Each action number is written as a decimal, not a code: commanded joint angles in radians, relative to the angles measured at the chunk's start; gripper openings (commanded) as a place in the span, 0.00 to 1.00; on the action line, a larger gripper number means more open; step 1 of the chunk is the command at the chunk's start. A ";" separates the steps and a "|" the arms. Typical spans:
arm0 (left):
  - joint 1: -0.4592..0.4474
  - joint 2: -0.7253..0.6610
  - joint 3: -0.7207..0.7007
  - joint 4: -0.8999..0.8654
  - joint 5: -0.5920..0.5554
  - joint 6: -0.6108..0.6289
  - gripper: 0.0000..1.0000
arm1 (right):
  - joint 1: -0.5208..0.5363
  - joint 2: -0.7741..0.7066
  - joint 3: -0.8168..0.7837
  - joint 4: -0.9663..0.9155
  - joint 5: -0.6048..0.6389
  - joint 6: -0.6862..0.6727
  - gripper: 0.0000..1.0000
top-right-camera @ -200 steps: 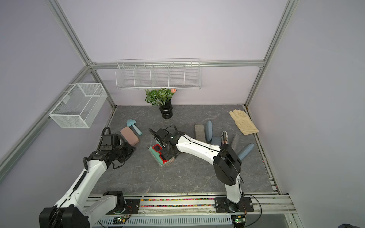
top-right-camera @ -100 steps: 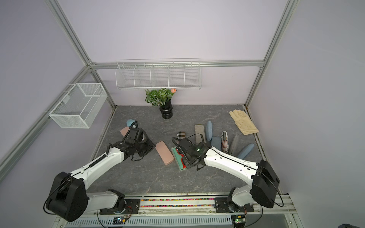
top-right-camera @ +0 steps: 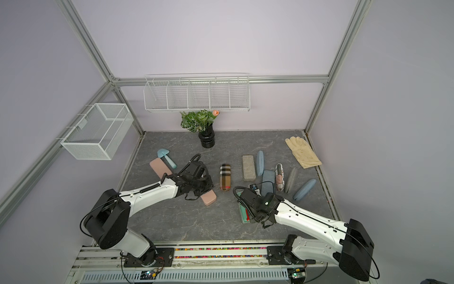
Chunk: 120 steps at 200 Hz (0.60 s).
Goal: Close the glasses case
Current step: Place the glasses case at the center of the board.
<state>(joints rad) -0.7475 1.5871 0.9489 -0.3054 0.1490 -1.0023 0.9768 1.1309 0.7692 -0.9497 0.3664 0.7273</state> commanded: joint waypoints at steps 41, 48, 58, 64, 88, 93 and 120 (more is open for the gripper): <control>-0.098 0.073 0.070 0.028 -0.017 -0.031 0.00 | 0.002 0.012 -0.038 0.072 0.001 0.066 0.32; -0.105 0.083 0.072 0.028 -0.015 -0.031 0.00 | 0.001 0.010 -0.036 0.072 -0.003 0.065 0.35; -0.115 0.094 0.080 0.029 -0.012 -0.031 0.00 | 0.002 0.005 -0.030 0.065 -0.007 0.065 0.39; -0.122 0.101 0.086 0.029 -0.011 -0.030 0.00 | 0.002 -0.001 -0.023 0.059 -0.010 0.063 0.41; -0.153 0.130 0.105 0.027 -0.010 -0.029 0.00 | 0.005 -0.042 0.011 0.029 -0.018 0.052 0.49; -0.163 0.136 0.111 0.027 -0.008 -0.029 0.00 | 0.005 -0.053 0.023 0.020 -0.022 0.046 0.51; -0.218 0.172 0.148 0.009 -0.011 -0.018 0.00 | 0.004 -0.109 0.092 -0.076 -0.027 0.018 0.58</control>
<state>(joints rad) -0.9188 1.7275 1.0447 -0.2886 0.1497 -1.0134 0.9768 1.0779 0.7937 -0.9298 0.3443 0.7555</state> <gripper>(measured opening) 0.040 0.563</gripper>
